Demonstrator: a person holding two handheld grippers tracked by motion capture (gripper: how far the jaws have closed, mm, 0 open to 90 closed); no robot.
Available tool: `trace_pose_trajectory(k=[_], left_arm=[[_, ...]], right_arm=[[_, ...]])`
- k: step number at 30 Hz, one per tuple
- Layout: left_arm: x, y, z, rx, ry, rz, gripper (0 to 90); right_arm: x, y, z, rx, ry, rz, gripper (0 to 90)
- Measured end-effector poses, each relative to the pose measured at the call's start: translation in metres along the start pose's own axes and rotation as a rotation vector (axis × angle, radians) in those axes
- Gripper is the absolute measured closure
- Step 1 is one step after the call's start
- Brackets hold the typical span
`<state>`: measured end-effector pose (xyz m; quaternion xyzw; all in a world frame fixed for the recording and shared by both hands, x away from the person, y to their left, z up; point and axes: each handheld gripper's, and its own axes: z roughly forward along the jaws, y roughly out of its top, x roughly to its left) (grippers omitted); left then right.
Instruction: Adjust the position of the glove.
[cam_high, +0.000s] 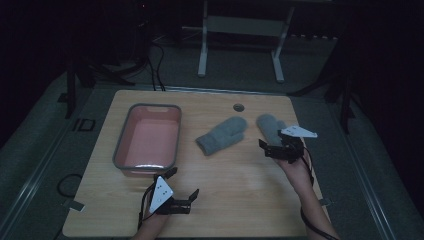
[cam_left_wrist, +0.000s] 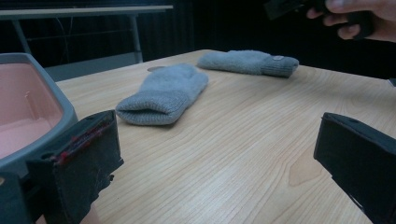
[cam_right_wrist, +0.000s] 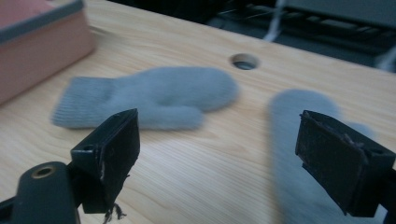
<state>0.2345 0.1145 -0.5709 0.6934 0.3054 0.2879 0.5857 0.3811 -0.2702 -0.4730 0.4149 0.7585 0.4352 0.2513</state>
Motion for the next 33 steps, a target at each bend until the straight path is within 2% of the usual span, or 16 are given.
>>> trace_pose_trajectory(k=[3,6,7,8,10,12,14,15,17,21,22,25,31,33], left_arm=[[0.0,0.0,0.0,0.0,-0.002,-0.002,0.9],[0.0,0.0,0.0,0.001,-0.002,-0.002,0.9],[0.0,0.0,0.0,0.001,-0.002,-0.002,0.9],[0.0,0.0,0.0,0.0,-0.003,-0.001,0.9],[0.0,0.0,0.0,0.001,-0.006,-0.001,0.9],[0.0,0.0,0.0,0.001,-0.007,-0.002,0.9],[0.0,0.0,0.0,0.001,-0.008,-0.002,0.9],[0.0,0.0,0.0,0.0,-0.009,-0.001,0.9],[0.0,0.0,0.0,0.001,-0.012,-0.003,0.9],[0.0,0.0,0.0,0.0,-0.015,-0.004,0.9],[0.0,0.0,0.0,0.0,-0.016,-0.004,0.9],[0.0,0.0,0.0,0.0,-0.019,-0.005,0.9],[0.0,0.0,0.0,-0.001,-0.022,-0.007,0.9],[0.001,0.0,0.0,0.0,-0.023,-0.011,0.9]], right_arm=[[0.002,0.009,0.014,0.009,0.07,0.016,20.4],[0.006,0.016,0.029,0.02,0.077,-0.004,22.1],[0.006,0.016,0.029,0.02,0.077,-0.004,22.1],[0.01,0.021,0.043,0.036,0.093,-0.022,22.1],[0.011,0.022,0.048,0.046,0.095,-0.029,22.1],[0.015,0.025,0.064,0.054,0.116,-0.046,21.2],[0.017,0.026,0.069,0.057,0.131,-0.052,21.2],[0.019,0.029,0.08,0.054,0.15,-0.068,21.4],[0.02,0.029,0.084,0.058,0.16,-0.074,21.5],[0.028,0.033,0.107,0.069,0.176,-0.102,23.3],[0.028,0.033,0.107,0.069,0.176,-0.102,23.3],[0.033,0.032,0.124,0.095,0.182,-0.097,24.9],[0.038,0.028,0.144,0.123,0.188,-0.091,24.8],[0.04,0.027,0.152,0.135,0.172,-0.087,23.5]])
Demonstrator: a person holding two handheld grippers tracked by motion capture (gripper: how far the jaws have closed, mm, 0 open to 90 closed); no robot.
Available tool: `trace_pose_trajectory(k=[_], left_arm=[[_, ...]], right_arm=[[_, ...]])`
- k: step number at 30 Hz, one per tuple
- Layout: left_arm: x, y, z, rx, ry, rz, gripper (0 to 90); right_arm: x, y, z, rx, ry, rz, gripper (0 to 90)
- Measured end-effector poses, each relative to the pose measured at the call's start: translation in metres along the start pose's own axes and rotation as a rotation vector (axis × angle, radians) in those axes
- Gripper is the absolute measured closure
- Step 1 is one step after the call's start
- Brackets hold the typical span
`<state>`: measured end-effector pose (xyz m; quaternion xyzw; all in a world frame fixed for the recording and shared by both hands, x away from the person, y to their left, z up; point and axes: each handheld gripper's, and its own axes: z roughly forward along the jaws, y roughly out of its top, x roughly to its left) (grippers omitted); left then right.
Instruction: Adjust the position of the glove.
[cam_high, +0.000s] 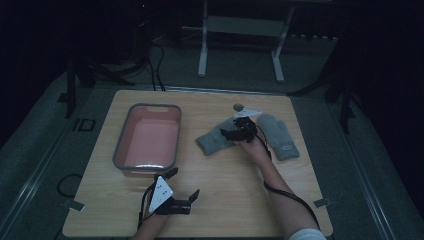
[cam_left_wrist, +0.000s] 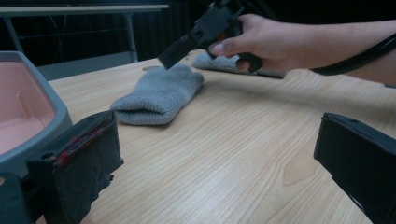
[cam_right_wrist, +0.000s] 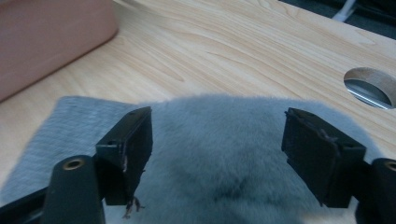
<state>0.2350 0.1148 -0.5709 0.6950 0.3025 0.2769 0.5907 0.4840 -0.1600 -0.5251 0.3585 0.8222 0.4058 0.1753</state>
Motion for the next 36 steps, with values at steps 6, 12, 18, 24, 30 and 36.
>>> trace_pose_trajectory(k=[6,12,18,24,30,36], left_arm=[[0.0,0.0,0.0,0.0,0.0,-0.001,0.9],[0.001,0.0,0.0,0.001,-0.004,-0.007,0.9],[0.0,0.0,0.0,0.001,-0.003,-0.007,0.9],[0.001,0.0,0.0,0.003,-0.005,-0.009,0.9],[0.001,0.0,0.0,0.002,-0.005,-0.01,0.9],[0.001,0.0,0.0,0.002,-0.002,-0.008,0.9]], right_arm=[[0.003,-0.003,0.02,0.068,-0.049,-0.037,23.7],[0.005,-0.01,0.028,0.086,-0.064,-0.069,34.7],[0.004,-0.01,0.029,0.096,-0.057,-0.052,48.6],[0.01,-0.01,0.027,0.097,-0.062,-0.072,75.9],[0.015,-0.008,0.014,0.073,0.021,-0.093,83.2],[0.017,-0.005,-0.018,0.03,0.197,-0.165,84.5]])
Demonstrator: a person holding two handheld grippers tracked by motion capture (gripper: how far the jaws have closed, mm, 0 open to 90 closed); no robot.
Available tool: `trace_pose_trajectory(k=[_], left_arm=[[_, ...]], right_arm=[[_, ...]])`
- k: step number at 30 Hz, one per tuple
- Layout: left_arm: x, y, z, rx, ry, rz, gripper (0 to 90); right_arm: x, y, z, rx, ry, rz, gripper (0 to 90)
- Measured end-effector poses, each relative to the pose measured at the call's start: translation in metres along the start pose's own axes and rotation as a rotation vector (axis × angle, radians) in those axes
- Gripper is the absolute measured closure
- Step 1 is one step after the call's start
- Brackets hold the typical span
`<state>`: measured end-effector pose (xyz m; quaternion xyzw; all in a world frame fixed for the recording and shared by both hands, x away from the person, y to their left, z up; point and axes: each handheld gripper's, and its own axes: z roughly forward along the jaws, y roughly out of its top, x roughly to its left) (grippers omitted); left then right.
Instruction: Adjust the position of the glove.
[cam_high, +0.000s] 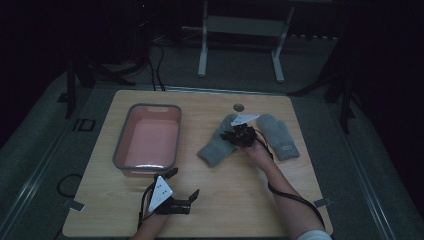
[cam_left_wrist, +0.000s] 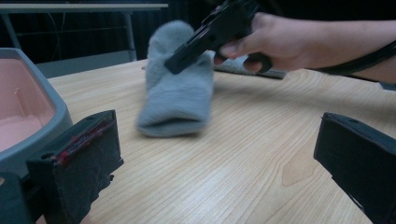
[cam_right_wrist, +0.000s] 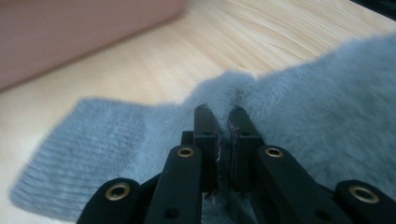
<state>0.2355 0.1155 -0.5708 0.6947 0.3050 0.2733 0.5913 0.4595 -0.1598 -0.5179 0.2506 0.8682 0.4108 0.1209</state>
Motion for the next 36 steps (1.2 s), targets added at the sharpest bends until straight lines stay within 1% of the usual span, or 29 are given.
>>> trace_pose_trajectory(k=[1,2,3,4,5,6,7,8,9,10,11,13,14,15,17,18,19,21,22,24,27,28,29,30,31,33,34,35,36], left_arm=[[0.0,0.0,0.0,0.0,0.0,0.0,0.9],[0.0,0.0,0.0,0.0,0.001,-0.001,0.9],[0.0,0.0,0.0,0.001,0.001,-0.001,0.9],[0.0,0.0,0.0,0.001,0.0,-0.002,0.9],[0.0,0.0,0.0,0.001,0.001,-0.004,0.9],[0.0,0.0,0.0,0.001,0.001,-0.004,0.9],[0.0,0.0,0.0,0.001,0.001,-0.005,0.9],[0.0,0.0,0.0,0.001,0.001,-0.005,0.9],[0.001,0.0,0.0,0.0,0.001,-0.005,0.9],[0.001,0.0,0.0,0.001,0.001,-0.005,0.9],[0.001,0.0,0.0,0.001,0.001,-0.005,0.9],[0.0,0.0,0.0,0.0,0.001,-0.006,0.9],[0.0,0.0,0.0,0.0,0.002,-0.007,0.9],[0.0,0.0,0.0,0.0,0.002,-0.007,0.9],[0.001,0.0,0.0,0.001,0.001,-0.006,0.9],[0.0,0.0,0.0,0.001,0.001,-0.005,0.9],[0.0,0.0,0.0,0.001,0.0,-0.004,0.9],[0.0,0.0,0.0,0.001,0.0,-0.004,0.9],[0.001,0.0,0.0,0.0,0.0,-0.005,0.9],[0.0,0.0,0.0,0.0,-0.001,-0.004,0.9],[0.0,0.0,0.0,0.001,-0.001,-0.002,0.9],[0.0,0.0,0.0,0.001,0.0,-0.002,0.9],[0.0,0.0,0.0,0.001,0.0,-0.003,0.9],[0.0,0.0,0.0,0.001,0.0,-0.002,0.9],[0.0,0.0,0.0,0.001,0.001,-0.002,0.9],[0.0,0.0,0.0,0.001,0.002,-0.001,0.9],[0.0,0.0,0.0,0.001,0.002,-0.001,0.9],[0.0,0.0,0.0,0.001,0.003,0.0,0.9],[0.0,0.0,0.0,0.0,0.003,-0.001,0.9]], right_arm=[[0.0,0.0,0.0,0.0,0.0,0.0,84.5],[0.002,0.001,-0.005,0.004,0.019,-0.018,84.6],[0.007,0.001,-0.015,0.007,0.078,-0.048,84.8],[0.007,0.001,-0.015,0.007,0.078,-0.048,84.8],[0.012,0.001,-0.025,0.019,0.134,-0.078,84.9],[0.012,0.001,-0.025,0.019,0.134,-0.078,84.9],[0.016,0.0,-0.035,0.025,0.199,-0.103,85.0],[0.018,-0.001,-0.039,0.028,0.23,-0.117,85.0],[0.018,-0.001,-0.039,0.028,0.23,-0.117,85.0],[0.019,-0.003,-0.043,0.03,0.254,-0.131,85.0],[0.02,-0.005,-0.047,0.052,0.313,-0.161,84.8],[0.019,-0.01,-0.046,0.084,0.327,-0.173,84.7],[0.017,-0.013,-0.044,0.102,0.322,-0.178,84.6],[0.017,-0.013,-0.044,0.102,0.322,-0.178,84.6],[0.012,-0.02,-0.037,0.143,0.308,-0.167,83.4],[0.009,-0.027,-0.029,0.188,0.271,-0.179,73.3],[0.009,-0.027,-0.029,0.188,0.271,-0.179,73.3],[0.006,-0.034,-0.021,0.216,0.239,-0.159,53.6],[0.003,-0.037,-0.02,0.199,0.238,-0.124,47.9],[0.005,-0.036,-0.022,0.189,0.224,-0.121,42.3],[0.007,-0.034,-0.025,0.182,0.206,-0.129,38.4],[0.012,-0.031,-0.032,0.158,0.178,-0.129,37.4],[0.012,-0.031,-0.032,0.158,0.178,-0.129,37.4],[0.017,-0.026,-0.038,0.141,0.147,-0.101,39.8],[0.017,-0.026,-0.038,0.141,0.147,-0.101,39.8],[0.026,-0.023,-0.044,0.128,0.076,-0.068,45.6],[0.031,-0.022,-0.047,0.119,0.044,-0.047,56.5],[0.036,-0.022,-0.05,0.111,0.006,-0.025,60.5],[0.041,-0.023,-0.051,0.112,-0.023,0.0,68.3]])
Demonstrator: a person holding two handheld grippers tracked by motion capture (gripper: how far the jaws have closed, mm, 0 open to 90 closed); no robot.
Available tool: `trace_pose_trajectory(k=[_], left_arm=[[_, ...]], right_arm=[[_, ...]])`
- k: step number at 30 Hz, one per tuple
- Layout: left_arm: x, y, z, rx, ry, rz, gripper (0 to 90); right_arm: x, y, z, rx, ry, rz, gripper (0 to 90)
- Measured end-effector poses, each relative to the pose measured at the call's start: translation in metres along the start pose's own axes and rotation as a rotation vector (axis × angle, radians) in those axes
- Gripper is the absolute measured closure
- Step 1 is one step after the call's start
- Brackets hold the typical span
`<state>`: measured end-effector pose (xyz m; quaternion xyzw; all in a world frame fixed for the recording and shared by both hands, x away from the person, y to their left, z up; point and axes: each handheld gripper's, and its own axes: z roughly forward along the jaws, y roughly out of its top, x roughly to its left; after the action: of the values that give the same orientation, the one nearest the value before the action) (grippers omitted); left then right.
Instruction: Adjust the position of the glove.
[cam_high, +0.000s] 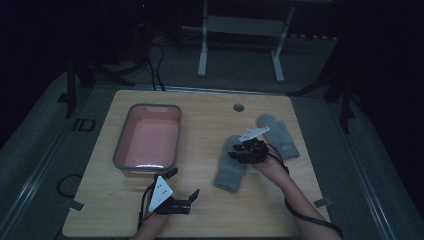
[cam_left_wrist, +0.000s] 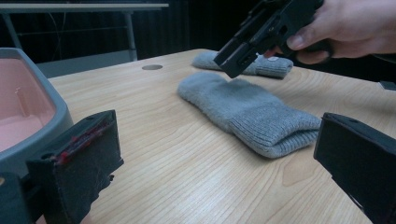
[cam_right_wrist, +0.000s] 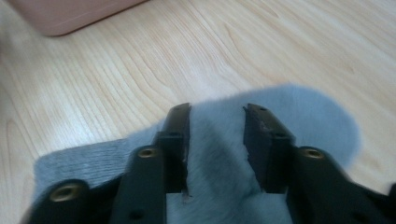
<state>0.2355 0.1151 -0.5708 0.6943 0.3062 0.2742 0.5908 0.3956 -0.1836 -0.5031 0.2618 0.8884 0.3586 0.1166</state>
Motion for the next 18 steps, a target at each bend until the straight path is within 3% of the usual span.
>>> trace_pose_trajectory(k=[2,3,4,6,8,9,10,12,14,18], left_arm=[[0.0,0.0,0.0,0.0,0.001,0.001,0.9],[0.0,0.0,0.0,0.0,0.001,0.002,0.9],[0.0,0.0,0.0,-0.001,0.002,0.002,0.9],[0.0,0.0,0.0,0.0,0.002,0.002,0.9],[0.0,0.0,0.0,0.001,0.003,0.001,0.9],[0.0,0.0,0.0,0.001,0.003,0.001,0.9],[0.0,0.0,0.0,0.0,0.003,0.001,0.9],[-0.001,0.0,0.0,0.0,0.003,0.003,0.9],[-0.001,0.0,0.0,0.0,0.003,0.004,0.9],[0.0,0.0,0.0,0.001,0.003,0.001,0.9]], right_arm=[[0.009,-0.004,-0.003,0.008,-0.039,0.042,84.1],[0.017,-0.011,-0.004,0.014,-0.073,0.1,89.8],[0.017,-0.011,-0.004,0.014,-0.073,0.1,89.8],[0.022,-0.018,-0.005,0.005,-0.099,0.145,89.9],[0.031,-0.029,-0.002,0.0,-0.143,0.175,89.8],[0.031,-0.029,-0.002,0.0,-0.143,0.175,89.8],[0.035,-0.036,0.006,0.048,-0.156,0.151,89.9],[0.034,-0.04,0.009,0.063,-0.153,0.15,89.9],[0.028,-0.045,0.01,0.048,-0.12,0.158,90.0],[0.015,-0.044,0.012,0.052,-0.112,0.072,89.9]])
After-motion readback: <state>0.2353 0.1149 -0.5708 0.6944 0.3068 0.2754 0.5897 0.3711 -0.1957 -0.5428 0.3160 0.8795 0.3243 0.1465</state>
